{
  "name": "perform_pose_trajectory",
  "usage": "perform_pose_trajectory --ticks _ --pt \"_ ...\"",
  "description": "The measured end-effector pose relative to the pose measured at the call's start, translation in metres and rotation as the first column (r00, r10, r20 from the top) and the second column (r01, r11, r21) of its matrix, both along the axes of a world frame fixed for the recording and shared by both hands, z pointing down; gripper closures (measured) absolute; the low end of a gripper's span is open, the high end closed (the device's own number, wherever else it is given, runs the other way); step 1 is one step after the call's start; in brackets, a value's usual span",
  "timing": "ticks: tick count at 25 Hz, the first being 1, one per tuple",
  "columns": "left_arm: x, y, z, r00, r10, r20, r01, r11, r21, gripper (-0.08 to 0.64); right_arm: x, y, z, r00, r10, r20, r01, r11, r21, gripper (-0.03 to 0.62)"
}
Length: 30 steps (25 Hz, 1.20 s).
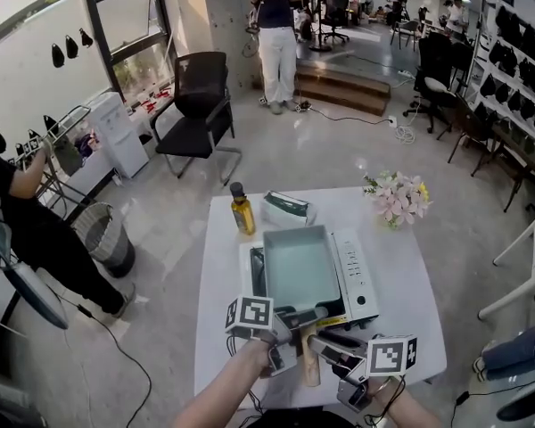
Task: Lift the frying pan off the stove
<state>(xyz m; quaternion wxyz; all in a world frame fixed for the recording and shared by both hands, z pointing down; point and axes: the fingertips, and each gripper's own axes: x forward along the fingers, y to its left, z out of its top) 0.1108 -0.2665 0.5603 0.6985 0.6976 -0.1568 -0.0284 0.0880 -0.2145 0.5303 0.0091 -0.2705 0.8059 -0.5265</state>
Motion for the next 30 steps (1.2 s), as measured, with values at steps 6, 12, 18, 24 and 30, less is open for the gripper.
perform_pose_trajectory --ticks 6,12,18,24,30 --pt "-0.001 0.000 -0.001 1.000 0.002 -0.008 -0.002 1.000 -0.008 0.411 -0.009 -0.004 0.002 0.999 -0.044 0.033 0.045 0.998 -0.041 0.388" --pt "0.001 -0.002 0.001 1.000 -0.003 -0.013 0.003 1.000 -0.012 0.413 -0.015 -0.005 0.009 0.994 -0.110 0.028 0.112 0.991 -0.071 0.405" --pt "0.001 -0.001 -0.002 1.000 -0.004 -0.018 0.004 1.000 -0.021 0.414 -0.021 -0.005 0.009 0.984 -0.154 0.087 0.164 0.978 -0.127 0.410" --pt "0.001 -0.002 -0.001 1.000 -0.002 -0.014 0.002 1.000 -0.017 0.414 -0.025 -0.007 0.011 0.980 -0.172 0.101 0.185 0.973 -0.137 0.411" --pt "0.001 -0.002 -0.001 1.000 -0.007 -0.015 0.007 1.000 -0.013 0.414 -0.026 -0.006 0.012 0.980 -0.158 0.121 0.176 0.973 -0.149 0.419"
